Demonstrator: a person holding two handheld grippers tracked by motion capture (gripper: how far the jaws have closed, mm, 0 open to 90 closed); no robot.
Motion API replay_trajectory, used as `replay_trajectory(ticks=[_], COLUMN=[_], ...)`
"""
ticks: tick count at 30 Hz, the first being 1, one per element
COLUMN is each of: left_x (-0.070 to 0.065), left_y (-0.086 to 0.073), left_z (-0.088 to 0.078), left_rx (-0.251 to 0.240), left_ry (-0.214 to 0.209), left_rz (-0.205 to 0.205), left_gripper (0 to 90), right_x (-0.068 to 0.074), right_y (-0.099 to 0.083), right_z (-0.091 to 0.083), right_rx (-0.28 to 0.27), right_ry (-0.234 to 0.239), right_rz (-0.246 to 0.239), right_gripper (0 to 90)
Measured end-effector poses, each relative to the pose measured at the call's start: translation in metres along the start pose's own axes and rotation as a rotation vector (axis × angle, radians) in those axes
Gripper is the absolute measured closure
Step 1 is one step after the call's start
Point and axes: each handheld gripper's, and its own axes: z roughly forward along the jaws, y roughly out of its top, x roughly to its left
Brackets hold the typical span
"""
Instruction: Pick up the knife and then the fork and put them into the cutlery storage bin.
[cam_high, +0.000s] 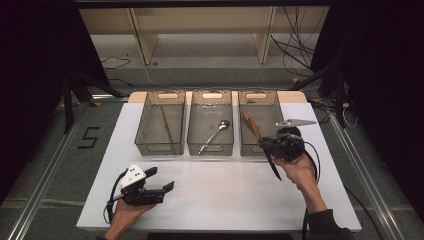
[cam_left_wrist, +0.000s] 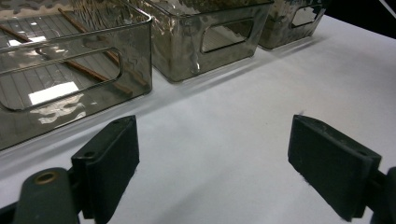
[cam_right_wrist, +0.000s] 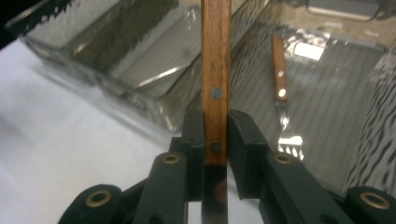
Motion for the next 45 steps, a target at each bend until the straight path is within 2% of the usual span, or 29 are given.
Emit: replay_trajectory(ticks=[6,10,20,31,36,45], left_x=[0.000,0.000,0.001,0.001,0.001,0.001], left_y=[0.000,0.000,0.000,0.000,0.000,0.000], left_z=[0.000,0.000,-0.001,-0.002,-0.002,-0.002], left_rx=[0.000,0.001,-0.002,-0.009,-0.009,-0.010], left_ry=[0.000,-0.001,-0.002,-0.004,-0.004,-0.005], left_rz=[-0.001,0.000,-0.001,-0.002,-0.003,-0.003], left_gripper=[16.3,16.3,16.3,16.3,16.3,16.3], right_x=[-0.010,-0.017,-0.034,-0.043,-0.052,-0.064], right_y=[0.032,0.052,0.084,0.100,0.102,0.099], right_z=[0.000,0.003,0.016,0.036,0.048,0.065], right_rx=[-0.018,-0.009,0.010,0.040,0.049,0.078], right_ry=[-0.026,-0.045,-0.070,-0.099,-0.110,-0.140], right_rz=[0.012,0.020,0.050,0.046,0.058,0.043], right_gripper=[77.4,77.4,77.4,77.4,77.4,77.4])
